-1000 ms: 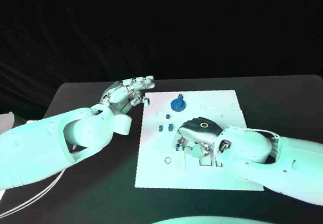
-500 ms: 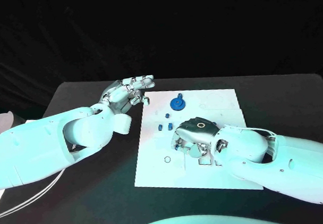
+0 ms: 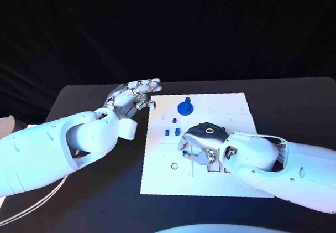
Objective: Assemble the parts on the task board
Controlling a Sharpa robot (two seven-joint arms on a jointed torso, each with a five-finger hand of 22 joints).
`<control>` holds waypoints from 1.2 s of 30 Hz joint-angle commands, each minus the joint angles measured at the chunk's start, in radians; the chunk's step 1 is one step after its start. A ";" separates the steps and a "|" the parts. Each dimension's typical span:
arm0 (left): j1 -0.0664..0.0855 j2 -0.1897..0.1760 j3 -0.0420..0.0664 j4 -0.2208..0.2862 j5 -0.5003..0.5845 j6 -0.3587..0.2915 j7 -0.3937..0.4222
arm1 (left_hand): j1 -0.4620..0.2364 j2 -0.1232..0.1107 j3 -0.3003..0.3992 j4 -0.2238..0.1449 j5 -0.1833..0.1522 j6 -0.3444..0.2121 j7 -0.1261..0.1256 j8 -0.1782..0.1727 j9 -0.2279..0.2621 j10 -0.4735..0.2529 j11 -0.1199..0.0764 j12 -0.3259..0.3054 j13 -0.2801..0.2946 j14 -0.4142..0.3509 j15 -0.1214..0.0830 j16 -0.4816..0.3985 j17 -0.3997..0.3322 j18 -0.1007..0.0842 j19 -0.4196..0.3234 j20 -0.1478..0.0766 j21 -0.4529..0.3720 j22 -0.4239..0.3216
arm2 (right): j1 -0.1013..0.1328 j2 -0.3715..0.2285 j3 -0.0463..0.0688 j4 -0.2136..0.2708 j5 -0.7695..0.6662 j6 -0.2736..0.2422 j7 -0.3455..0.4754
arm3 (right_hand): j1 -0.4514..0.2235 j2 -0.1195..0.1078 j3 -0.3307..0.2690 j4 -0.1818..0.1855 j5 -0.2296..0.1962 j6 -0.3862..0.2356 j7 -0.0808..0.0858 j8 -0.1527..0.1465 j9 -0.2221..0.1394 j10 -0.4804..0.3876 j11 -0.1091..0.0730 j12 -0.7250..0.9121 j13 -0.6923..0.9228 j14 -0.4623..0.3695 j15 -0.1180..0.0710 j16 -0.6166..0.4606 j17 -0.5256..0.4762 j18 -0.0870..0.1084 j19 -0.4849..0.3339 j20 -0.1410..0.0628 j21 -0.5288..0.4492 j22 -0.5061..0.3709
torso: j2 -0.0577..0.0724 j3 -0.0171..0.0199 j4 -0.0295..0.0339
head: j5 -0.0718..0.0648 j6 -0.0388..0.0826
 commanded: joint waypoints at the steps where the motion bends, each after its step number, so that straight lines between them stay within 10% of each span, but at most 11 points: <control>1: 0.000 0.001 0.001 0.001 -0.010 0.020 0.001 | -0.008 0.002 -0.008 -0.001 -0.003 -0.006 0.002 0.003 -0.001 -0.007 0.003 0.007 0.000 -0.008 0.000 -0.004 0.000 0.019 -0.005 0.005 -0.004 -0.001 | -0.002 -0.003 -0.001 0.000 -0.019 -0.043 -0.009 | -0.001 -0.009 -0.006 -0.001 -0.005 -0.008 -0.001 -0.005 -0.001 -0.007 -0.002 0.005 0.002 0.056 0.006 -0.005 0.004 0.012 -0.003 0.006 -0.005 -0.004 | 0.000 0.0004 0.0000 | 0.000 0.001; 14: 0.000 0.000 0.001 -0.001 -0.011 0.024 -0.002 | -0.008 0.003 -0.008 -0.001 -0.003 -0.006 0.003 0.003 -0.001 -0.007 0.003 0.007 0.000 -0.008 0.000 -0.004 -0.002 0.019 -0.005 0.005 -0.004 -0.002 | 0.004 -0.086 0.014 0.060 0.072 -0.107 0.009 | -0.004 -0.010 -0.013 -0.006 -0.005 -0.006 0.000 -0.002 -0.004 0.026 -0.006 0.028 0.004 0.051 0.003 -0.018 -0.015 0.013 -0.001 0.006 -0.008 -0.006 | -0.001 -0.0011 -0.0006 | -0.008 0.010; 26: 0.000 -0.004 0.001 0.002 -0.011 0.026 -0.002 | -0.008 0.003 -0.008 -0.001 -0.003 -0.006 0.003 0.003 -0.001 -0.007 0.003 0.007 0.000 -0.008 0.000 -0.004 -0.002 0.019 -0.005 0.005 -0.004 -0.002 | 0.103 -0.253 0.029 0.104 0.077 -0.020 -0.065 | -0.035 -0.054 -0.128 0.014 -0.006 -0.069 -0.056 -0.002 -0.026 -0.005 -0.014 0.019 0.003 0.051 -0.008 -0.023 -0.023 0.016 -0.003 -0.001 -0.019 -0.018 | -0.002 -0.0023 -0.0048 | -0.033 0.030; 36: 0.000 -0.002 0.001 0.001 -0.011 0.029 -0.002 | -0.007 0.006 -0.009 0.000 -0.003 -0.007 0.003 0.003 -0.001 -0.008 0.003 0.008 0.000 -0.008 0.000 -0.004 -0.002 0.019 -0.004 0.005 -0.005 -0.002 | 0.115 -0.272 0.030 0.091 0.066 0.040 -0.082 | -0.008 -0.033 -0.187 0.026 -0.005 -0.065 -0.056 0.000 -0.030 0.008 -0.031 0.025 0.005 0.053 -0.039 -0.026 -0.027 0.015 0.000 -0.035 -0.025 -0.022 | -0.001 -0.0013 -0.0032 | -0.043 0.039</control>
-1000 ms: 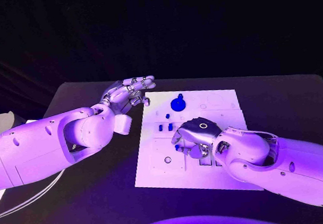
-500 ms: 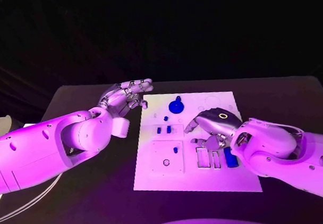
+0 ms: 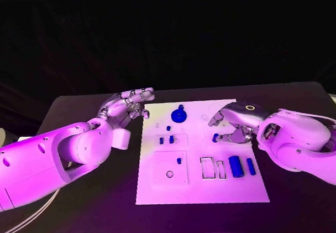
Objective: Assemble the parts on the task board
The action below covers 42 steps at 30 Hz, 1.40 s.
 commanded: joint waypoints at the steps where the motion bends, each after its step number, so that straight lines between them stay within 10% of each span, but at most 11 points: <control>1: 0.000 0.002 0.001 0.002 -0.005 0.022 0.004 | -0.007 0.006 -0.004 0.000 -0.003 -0.007 0.003 0.003 0.000 -0.005 0.000 0.004 0.000 -0.009 0.000 -0.004 -0.001 0.019 -0.004 0.005 -0.005 -0.001 | 0.000 0.002 0.000 -0.005 -0.015 0.062 -0.023 | 0.010 0.003 -0.008 0.000 -0.003 0.003 -0.001 0.000 -0.001 0.010 -0.005 0.003 0.002 0.051 -0.007 -0.005 -0.002 0.015 0.001 -0.010 -0.006 -0.001 | 0.000 0.0001 0.0006 | -0.002 0.002; 25: 0.000 -0.001 0.001 0.001 -0.005 0.023 0.002 | -0.007 0.006 -0.004 0.000 -0.003 -0.007 0.003 0.003 0.000 -0.005 0.000 0.004 0.000 -0.009 0.000 -0.004 -0.001 0.019 -0.004 0.005 -0.005 -0.001 | -0.017 0.038 -0.002 -0.035 -0.044 0.121 -0.003 | 0.054 0.071 0.039 0.017 -0.002 0.136 -0.002 0.035 0.017 0.178 -0.042 0.032 0.001 0.056 -0.037 -0.002 0.002 0.012 0.014 -0.035 0.001 0.010 | 0.000 0.0010 -0.0001 | 0.004 -0.008; 42: 0.000 -0.001 0.001 -0.001 -0.005 0.024 -0.003 | -0.006 0.007 -0.005 -0.001 -0.003 -0.007 0.002 0.003 0.000 -0.005 -0.001 0.006 0.000 -0.009 0.000 -0.004 -0.003 0.019 -0.004 0.005 -0.006 -0.001 | -0.019 0.049 -0.002 -0.040 -0.071 0.036 0.006 | 0.101 0.112 0.096 -0.017 -0.003 0.177 0.006 0.039 0.028 0.243 -0.044 0.017 0.004 0.060 -0.022 0.014 0.022 0.005 0.026 -0.028 0.019 0.033 | 0.000 -0.0006 0.0010 | -0.001 -0.011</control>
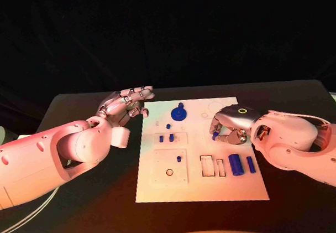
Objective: Assemble the parts on the task board
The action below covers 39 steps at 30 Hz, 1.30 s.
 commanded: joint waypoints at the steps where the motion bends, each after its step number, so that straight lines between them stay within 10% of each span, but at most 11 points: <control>1: 0.000 0.001 0.001 0.000 -0.004 0.019 0.001 | -0.006 0.007 -0.005 -0.002 -0.003 -0.007 0.002 0.003 0.000 -0.006 -0.001 0.006 0.000 -0.009 0.000 -0.004 -0.001 0.019 -0.004 0.005 -0.006 -0.002 | -0.001 -0.001 0.000 0.008 -0.021 -0.036 0.013 | 0.024 0.024 0.008 -0.007 0.006 0.006 0.002 0.003 0.007 0.029 -0.019 0.001 0.003 0.061 0.010 0.007 0.004 0.005 0.008 0.005 0.005 0.003 | -0.002 -0.0008 -0.0001 | -0.001 0.000; 27: 0.000 0.007 0.000 -0.006 -0.004 0.019 0.000 | 0.000 0.009 -0.005 -0.005 -0.002 -0.008 0.002 0.003 0.000 -0.008 -0.001 0.008 0.000 -0.010 -0.001 -0.004 -0.004 0.019 -0.004 0.005 -0.007 -0.002 | 0.043 -0.033 0.014 0.173 0.019 -0.052 0.012 | 0.025 0.018 0.015 -0.017 0.006 0.009 0.008 0.001 0.010 0.035 -0.015 -0.008 0.002 0.061 0.014 0.010 0.007 0.004 0.010 0.009 0.008 0.008 | 0.000 0.0001 0.0013 | 0.000 0.008; 39: 0.000 0.018 0.001 -0.009 -0.004 0.024 0.000 | 0.000 0.009 -0.005 -0.005 -0.002 -0.008 0.002 0.003 0.000 -0.008 -0.001 0.008 0.000 -0.010 -0.001 -0.004 -0.004 0.019 -0.004 0.005 -0.007 -0.002 | -0.026 0.093 0.009 0.222 -0.006 -0.057 0.045 | 0.027 0.017 0.024 -0.024 0.006 0.008 0.012 -0.002 0.011 0.036 -0.012 -0.015 0.002 0.060 0.016 0.010 0.005 0.005 0.009 0.012 0.006 0.005 | -0.001 -0.0016 0.0014 | 0.020 -0.003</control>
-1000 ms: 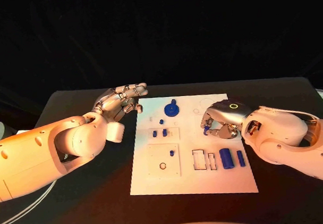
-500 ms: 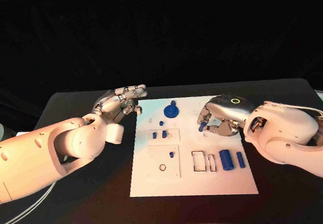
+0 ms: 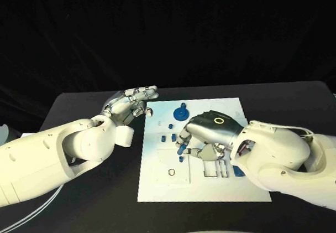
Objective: Assemble the parts on the task board
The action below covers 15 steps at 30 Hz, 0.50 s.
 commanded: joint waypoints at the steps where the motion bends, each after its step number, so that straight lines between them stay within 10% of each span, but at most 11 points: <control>1: 0.000 0.005 0.001 0.000 -0.004 0.022 0.004 | 0.000 0.009 -0.003 -0.002 -0.002 -0.008 0.002 0.003 -0.001 -0.008 -0.001 0.004 0.000 -0.006 0.003 -0.004 -0.001 0.019 -0.004 0.005 -0.007 -0.002 | -0.018 0.021 -0.003 -0.005 -0.032 -0.006 0.027 | 0.027 0.017 0.002 -0.001 0.005 0.005 0.006 0.004 0.001 0.026 -0.019 -0.001 0.003 0.060 0.009 0.006 -0.001 0.005 0.001 0.004 0.002 -0.001 | -0.001 -0.0014 0.0012 | 0.004 -0.004; 15: 0.000 0.009 0.001 0.001 -0.004 0.024 0.004 | 0.000 0.009 -0.003 -0.002 -0.002 -0.008 0.002 0.003 -0.001 -0.008 -0.001 0.004 0.000 -0.006 0.003 -0.004 -0.001 0.019 -0.004 0.005 -0.007 -0.002 | -0.077 0.095 -0.022 -0.078 -0.050 0.009 0.046 | 0.027 0.015 0.005 -0.006 0.006 0.004 0.008 0.001 0.001 0.026 -0.017 -0.006 0.002 0.060 0.010 0.007 0.000 0.006 0.000 0.005 0.001 -0.002 | 0.000 -0.0004 0.0009 | 0.015 -0.010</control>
